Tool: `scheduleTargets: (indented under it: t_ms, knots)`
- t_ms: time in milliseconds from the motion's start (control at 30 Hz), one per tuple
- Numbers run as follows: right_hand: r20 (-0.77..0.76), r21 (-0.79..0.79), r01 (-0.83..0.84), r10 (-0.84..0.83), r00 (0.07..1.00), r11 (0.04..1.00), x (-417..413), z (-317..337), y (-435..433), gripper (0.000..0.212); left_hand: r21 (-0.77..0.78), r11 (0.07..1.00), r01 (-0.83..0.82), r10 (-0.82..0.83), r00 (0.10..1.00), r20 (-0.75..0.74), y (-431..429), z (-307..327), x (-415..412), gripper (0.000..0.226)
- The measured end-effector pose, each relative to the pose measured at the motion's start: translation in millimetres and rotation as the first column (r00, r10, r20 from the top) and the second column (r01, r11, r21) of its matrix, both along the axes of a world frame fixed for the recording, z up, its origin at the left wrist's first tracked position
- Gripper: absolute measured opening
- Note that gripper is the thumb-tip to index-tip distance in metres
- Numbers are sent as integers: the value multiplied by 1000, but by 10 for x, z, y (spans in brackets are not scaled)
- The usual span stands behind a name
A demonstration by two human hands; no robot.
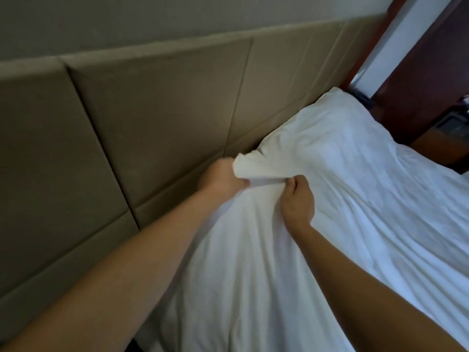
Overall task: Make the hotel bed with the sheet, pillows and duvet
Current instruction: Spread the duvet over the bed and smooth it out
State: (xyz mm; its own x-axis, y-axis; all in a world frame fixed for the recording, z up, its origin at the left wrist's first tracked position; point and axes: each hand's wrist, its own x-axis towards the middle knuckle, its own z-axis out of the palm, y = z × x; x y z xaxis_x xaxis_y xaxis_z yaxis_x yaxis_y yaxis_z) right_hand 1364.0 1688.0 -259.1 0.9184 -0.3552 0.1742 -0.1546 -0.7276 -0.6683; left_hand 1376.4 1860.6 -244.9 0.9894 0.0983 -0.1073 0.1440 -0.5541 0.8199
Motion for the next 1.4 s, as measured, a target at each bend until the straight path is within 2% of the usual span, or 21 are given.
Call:
scheduleTargets:
  t_ms: [100,233,367,433,500,567,633,700,767,833,900,933,1000,1067,1200,1267,1400]
  knots:
    - [94,29,-24,21,995,999,-194,367,124,25,32,999,-33,30,995,93,201,486,-188,40]
    - [116,-20,-155,156,981,988,-439,571,332,22,163,982,-94,82,993,83,540,675,-556,37]
    - [-44,-118,-377,375,926,919,-508,287,507,24,394,912,-114,156,985,-76,931,413,-811,55]
    - [-195,-149,-458,428,883,876,-510,17,572,23,421,905,-65,174,958,-227,1153,105,-922,67]
    - [-422,-125,-552,459,782,824,-515,-303,637,23,351,936,20,131,907,-400,1309,-253,-1038,70]
    - [-656,-47,-653,470,591,756,-559,-614,720,34,256,961,109,54,829,-556,1401,-575,-1173,63]
    - [-765,41,-700,474,437,713,-633,-859,825,56,192,958,214,-25,729,-684,1462,-826,-1330,58]
    - [-779,67,-749,503,374,660,-705,-1044,937,68,152,948,280,-75,660,-748,1475,-1039,-1498,62]
    - [-779,24,-800,513,360,599,-750,-1190,1030,69,193,918,346,-93,662,-744,1442,-1236,-1668,79]
    - [-785,10,-825,516,344,565,-769,-1284,1086,71,207,904,373,-121,689,-714,1410,-1361,-1785,82]
    - [-789,5,-844,521,326,536,-786,-1316,1105,74,240,901,361,-108,723,-682,1496,-1369,-1837,66]
    - [-783,-9,-854,528,329,520,-798,-1309,1105,73,335,884,325,-36,764,-645,1587,-1341,-1844,54]
    - [-753,-54,-858,543,370,510,-847,-1257,1110,64,580,793,187,163,852,-498,1760,-1245,-1832,30]
    - [-714,-77,-857,571,404,510,-891,-1199,1112,58,704,698,133,247,877,-411,1813,-1180,-1784,23]
    - [-694,129,-842,655,301,524,-970,-1110,988,56,797,584,152,334,850,-407,1668,-1288,-1782,25]
    - [-660,189,-788,671,340,586,-1019,-1053,842,51,783,601,163,352,825,-442,1662,-1324,-1811,29]
    - [-594,240,-658,644,483,714,-1195,-941,492,43,682,721,124,307,825,-474,1345,-1173,-1764,43]
